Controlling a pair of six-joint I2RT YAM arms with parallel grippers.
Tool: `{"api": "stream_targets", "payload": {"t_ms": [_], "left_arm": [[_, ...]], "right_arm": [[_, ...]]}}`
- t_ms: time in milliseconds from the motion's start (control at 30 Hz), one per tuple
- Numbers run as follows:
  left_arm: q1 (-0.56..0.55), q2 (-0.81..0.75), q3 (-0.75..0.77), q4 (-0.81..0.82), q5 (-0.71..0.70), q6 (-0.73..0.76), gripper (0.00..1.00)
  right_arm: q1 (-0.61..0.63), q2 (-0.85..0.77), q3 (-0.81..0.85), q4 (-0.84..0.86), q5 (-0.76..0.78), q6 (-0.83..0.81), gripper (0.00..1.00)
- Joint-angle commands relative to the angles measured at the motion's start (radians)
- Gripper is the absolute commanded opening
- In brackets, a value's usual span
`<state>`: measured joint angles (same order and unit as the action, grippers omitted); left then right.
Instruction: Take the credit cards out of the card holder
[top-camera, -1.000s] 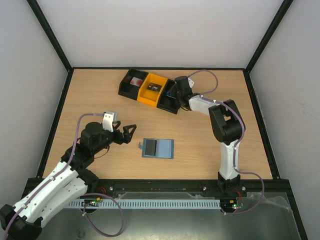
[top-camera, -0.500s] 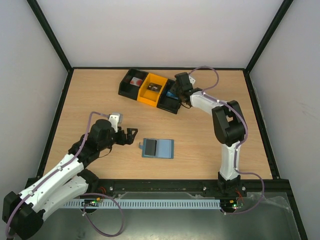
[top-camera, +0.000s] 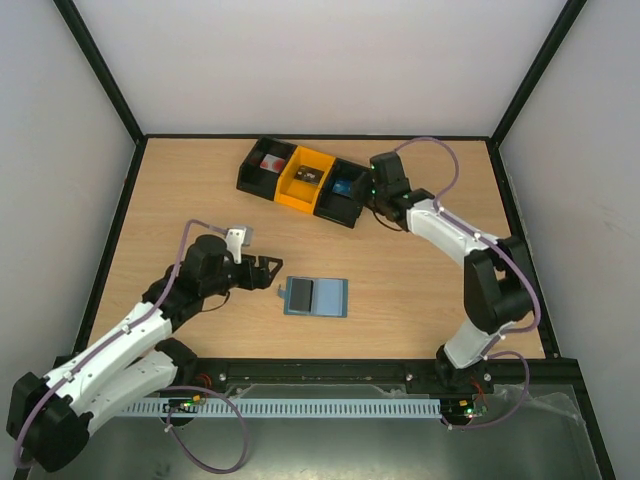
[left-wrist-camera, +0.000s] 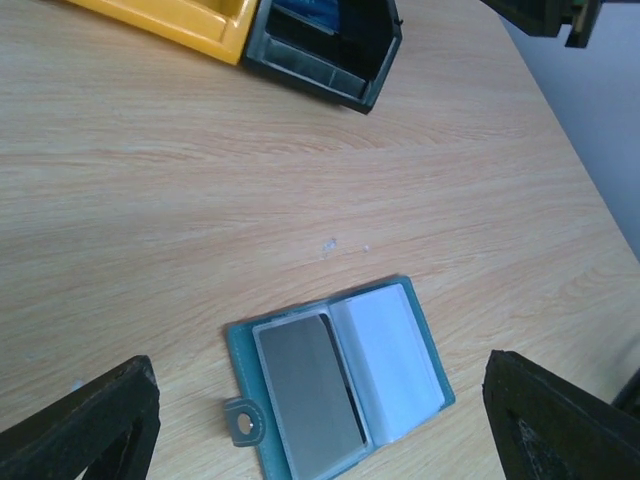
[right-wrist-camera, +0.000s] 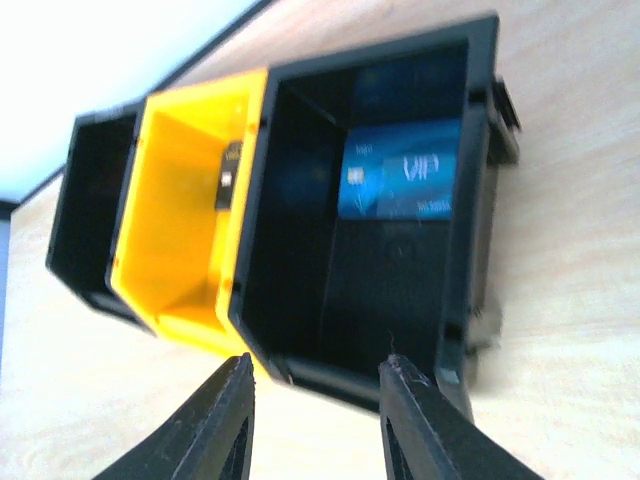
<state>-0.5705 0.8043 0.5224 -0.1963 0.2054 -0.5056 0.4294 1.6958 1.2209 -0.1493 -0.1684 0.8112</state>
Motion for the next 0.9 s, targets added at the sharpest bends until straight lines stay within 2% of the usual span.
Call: {"api": "stream_targets", "payload": {"t_ms": [0, 233, 500, 700, 867], "left_arm": [[0.005, 0.056, -0.031, 0.074, 0.101, -0.054, 0.88], [0.004, 0.158, -0.091, 0.214, 0.162, -0.126, 0.78], [-0.004, 0.225, -0.198, 0.454, 0.256, -0.239, 0.62], [-0.026, 0.289, -0.219, 0.608, 0.317, -0.295, 0.57], [-0.037, 0.336, -0.226, 0.658, 0.309, -0.325, 0.54]], "right_arm": [[0.018, -0.094, -0.119, -0.048, -0.096, -0.021, 0.34], [0.114, -0.228, -0.325, -0.004, -0.131, -0.003, 0.33], [0.256, -0.325, -0.55, 0.196, -0.217, 0.088, 0.32], [0.36, -0.288, -0.62, 0.331, -0.243, 0.159, 0.29], [0.416, -0.221, -0.632, 0.405, -0.27, 0.189, 0.28]]}}
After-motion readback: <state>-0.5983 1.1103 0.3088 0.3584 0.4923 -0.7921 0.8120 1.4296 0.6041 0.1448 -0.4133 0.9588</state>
